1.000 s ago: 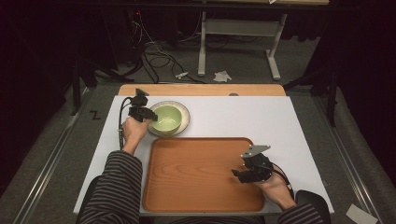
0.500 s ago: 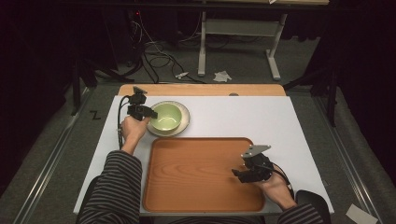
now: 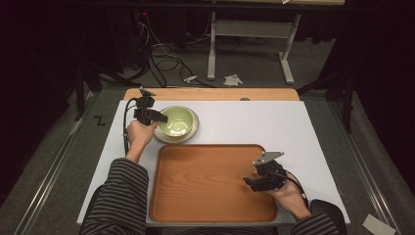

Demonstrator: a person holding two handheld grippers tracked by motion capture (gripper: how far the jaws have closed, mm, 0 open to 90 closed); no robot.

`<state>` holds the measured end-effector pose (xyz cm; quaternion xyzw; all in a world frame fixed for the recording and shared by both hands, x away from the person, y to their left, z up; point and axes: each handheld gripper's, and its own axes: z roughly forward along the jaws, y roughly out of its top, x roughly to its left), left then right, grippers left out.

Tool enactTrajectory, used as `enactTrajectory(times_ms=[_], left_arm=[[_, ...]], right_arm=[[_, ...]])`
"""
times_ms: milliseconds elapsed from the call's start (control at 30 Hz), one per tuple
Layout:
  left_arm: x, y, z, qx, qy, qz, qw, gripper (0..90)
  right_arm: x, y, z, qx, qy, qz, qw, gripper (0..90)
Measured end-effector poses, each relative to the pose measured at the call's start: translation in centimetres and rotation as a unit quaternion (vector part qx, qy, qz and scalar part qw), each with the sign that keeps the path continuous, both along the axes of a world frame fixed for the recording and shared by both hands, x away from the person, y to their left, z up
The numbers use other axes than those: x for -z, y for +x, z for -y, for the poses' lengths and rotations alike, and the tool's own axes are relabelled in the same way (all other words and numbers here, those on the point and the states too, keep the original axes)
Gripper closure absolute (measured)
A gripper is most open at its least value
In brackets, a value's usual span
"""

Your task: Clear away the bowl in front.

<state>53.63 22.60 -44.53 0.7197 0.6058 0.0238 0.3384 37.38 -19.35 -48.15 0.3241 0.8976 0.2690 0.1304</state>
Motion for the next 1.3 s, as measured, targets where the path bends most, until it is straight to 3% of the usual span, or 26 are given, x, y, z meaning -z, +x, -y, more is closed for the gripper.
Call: enactTrajectory(times_ms=[133, 333, 633, 800, 933, 1033, 1300], left_arm=[[-0.4, -0.3, 0.3, 0.009, 0.009, 0.006, 0.9999, 83.0], [-1.1, -0.8, 0.9, 0.032, 0.005, 0.012, 0.9994, 83.1], [-1.9, -1.4, 1.4, 0.044, -0.010, 0.022, 0.9987, 83.1], [-2.0, -1.6, 1.9, 0.054, -0.003, 0.022, 0.9983, 83.1], [-2.1, -1.9, 2.3, 0.066, 0.002, 0.033, 0.9973, 83.0], [-2.3, -2.0, 2.5, 0.076, -0.008, 0.032, 0.9966, 83.0], [-2.8, -2.7, 3.7, 0.099, -0.007, 0.035, 0.9944, 83.1]], right_arm=[[0.0, 0.0, 0.0, -0.002, -0.003, 0.001, 1.0000, 34.9], [0.0, 0.1, 0.1, -0.001, -0.002, 0.001, 1.0000, 34.9], [0.0, 0.1, 0.1, -0.002, -0.003, 0.002, 1.0000, 34.9], [0.0, 0.1, 0.1, -0.002, -0.003, 0.001, 1.0000, 34.9], [0.0, 0.1, 0.1, -0.002, -0.003, 0.001, 1.0000, 34.9], [0.0, 0.1, 0.1, -0.002, -0.003, 0.001, 1.0000, 34.9], [0.0, 0.1, 0.1, -0.003, -0.002, 0.002, 1.0000, 34.9]])
